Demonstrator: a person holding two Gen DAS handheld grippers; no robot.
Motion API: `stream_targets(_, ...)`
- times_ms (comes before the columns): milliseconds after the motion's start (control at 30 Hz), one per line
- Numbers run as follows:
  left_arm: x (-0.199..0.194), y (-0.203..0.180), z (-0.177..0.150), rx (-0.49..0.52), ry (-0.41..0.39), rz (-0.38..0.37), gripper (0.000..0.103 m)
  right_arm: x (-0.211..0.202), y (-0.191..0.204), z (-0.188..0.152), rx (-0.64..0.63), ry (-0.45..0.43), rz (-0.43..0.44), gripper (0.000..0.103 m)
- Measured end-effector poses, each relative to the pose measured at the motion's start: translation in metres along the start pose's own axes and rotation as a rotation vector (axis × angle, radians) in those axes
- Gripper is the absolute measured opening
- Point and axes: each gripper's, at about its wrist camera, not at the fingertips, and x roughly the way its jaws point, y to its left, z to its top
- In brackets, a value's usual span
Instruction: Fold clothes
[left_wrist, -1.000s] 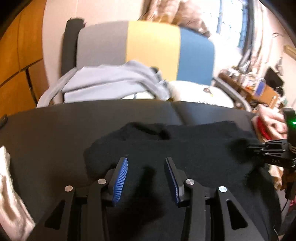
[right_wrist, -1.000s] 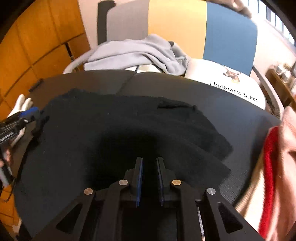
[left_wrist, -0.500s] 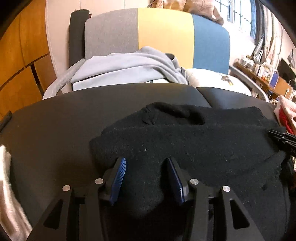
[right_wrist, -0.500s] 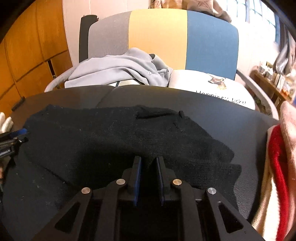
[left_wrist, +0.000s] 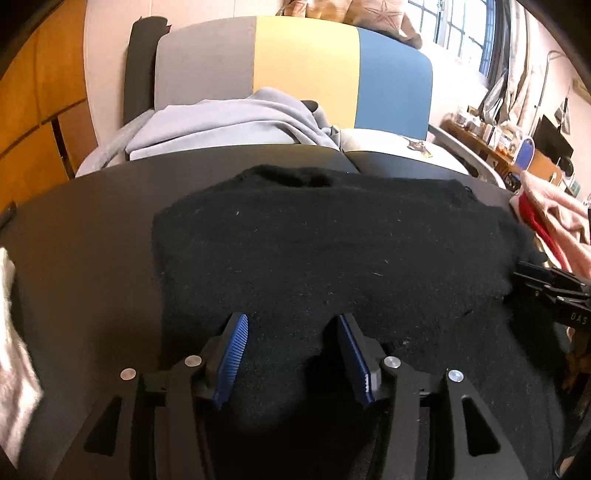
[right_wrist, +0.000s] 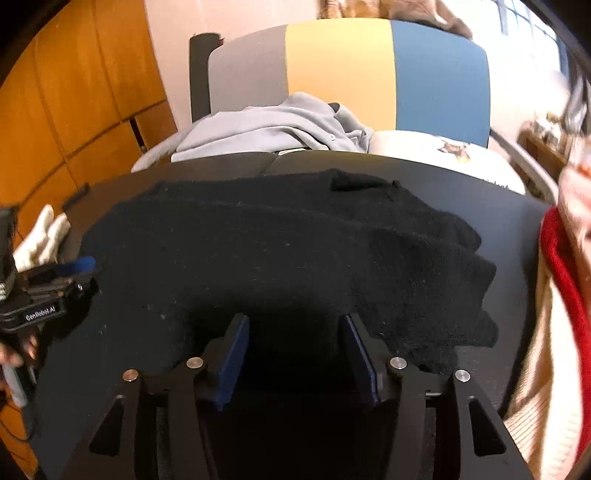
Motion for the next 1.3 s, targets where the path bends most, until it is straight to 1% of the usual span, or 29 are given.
stream_targets(67,-0.001,-0.002,0.001,0.011,0.009,0.015,0.054,0.002,-0.002,0.0,0.007,-0.002,0.008,0.057)
stream_targets(133,-0.009,-0.004,-0.001,-0.014,0.026,0.035,0.054,0.002,-0.003,0.001,0.006,-0.002,0.009,0.058)
stream_targets(200,-0.031,-0.001,-0.011,-0.051,0.004,0.015,0.052,-0.002,-0.004,0.001,0.015,0.001,0.004,0.058)
stream_targets(267,-0.055,0.003,-0.021,-0.09,-0.028,-0.014,0.052,-0.015,-0.003,-0.002,0.034,0.006,-0.008,0.058)
stream_targets(300,-0.066,0.005,-0.028,-0.099,-0.039,-0.023,0.052,-0.025,-0.003,-0.007,0.048,0.007,0.007,0.06)
stream_targets(333,-0.076,0.007,-0.036,-0.101,-0.047,-0.03,0.052,-0.037,-0.006,-0.017,0.067,0.004,0.048,0.065)
stream_targets(400,-0.092,0.01,-0.057,-0.097,-0.041,-0.05,0.052,-0.062,-0.01,-0.037,0.105,-0.002,0.128,0.071)
stream_targets(467,-0.102,0.014,-0.075,-0.098,-0.031,-0.04,0.053,-0.085,-0.021,-0.063,0.165,0.012,0.187,0.071)
stream_targets(567,-0.115,0.02,-0.101,-0.102,-0.016,-0.015,0.053,-0.118,-0.043,-0.107,0.279,0.042,0.229,0.071)
stream_targets(633,-0.122,0.029,-0.119,-0.144,0.001,-0.006,0.053,-0.138,-0.06,-0.137,0.368,0.061,0.263,0.071)
stream_targets(700,-0.127,0.039,-0.135,-0.185,0.019,0.0,0.053,-0.154,-0.069,-0.161,0.44,0.047,0.333,0.07)
stream_targets(767,-0.134,0.046,-0.149,-0.207,0.021,-0.001,0.053,-0.159,-0.072,-0.179,0.498,0.051,0.424,0.07)
stream_targets(833,-0.141,0.048,-0.158,-0.202,0.016,-0.013,0.053,-0.161,-0.072,-0.194,0.545,0.06,0.517,0.07)
stream_targets(967,-0.148,0.045,-0.166,-0.195,0.036,-0.038,0.057,-0.151,-0.069,-0.203,0.603,0.033,0.624,0.07)
stream_targets(1000,-0.15,0.045,-0.169,-0.193,0.044,-0.047,0.057,-0.148,-0.067,-0.203,0.602,0.025,0.638,0.07)
stream_targets(1067,-0.154,0.043,-0.173,-0.195,0.06,-0.064,0.058,-0.144,-0.061,-0.199,0.577,0.013,0.65,0.07)
stream_targets(1133,-0.156,0.04,-0.176,-0.2,0.075,-0.079,0.058,-0.143,-0.053,-0.193,0.54,0.019,0.63,0.07)
stream_targets(1167,-0.157,0.039,-0.178,-0.204,0.082,-0.086,0.058,-0.143,-0.048,-0.188,0.51,0.018,0.596,0.069)
stream_targets(1233,-0.159,0.035,-0.181,-0.209,0.096,-0.087,0.059,-0.143,-0.038,-0.179,0.445,0.016,0.522,0.064)
stream_targets(1300,-0.162,0.03,-0.185,-0.213,0.108,-0.095,0.059,-0.144,-0.02,-0.168,0.341,0.011,0.423,0.065)
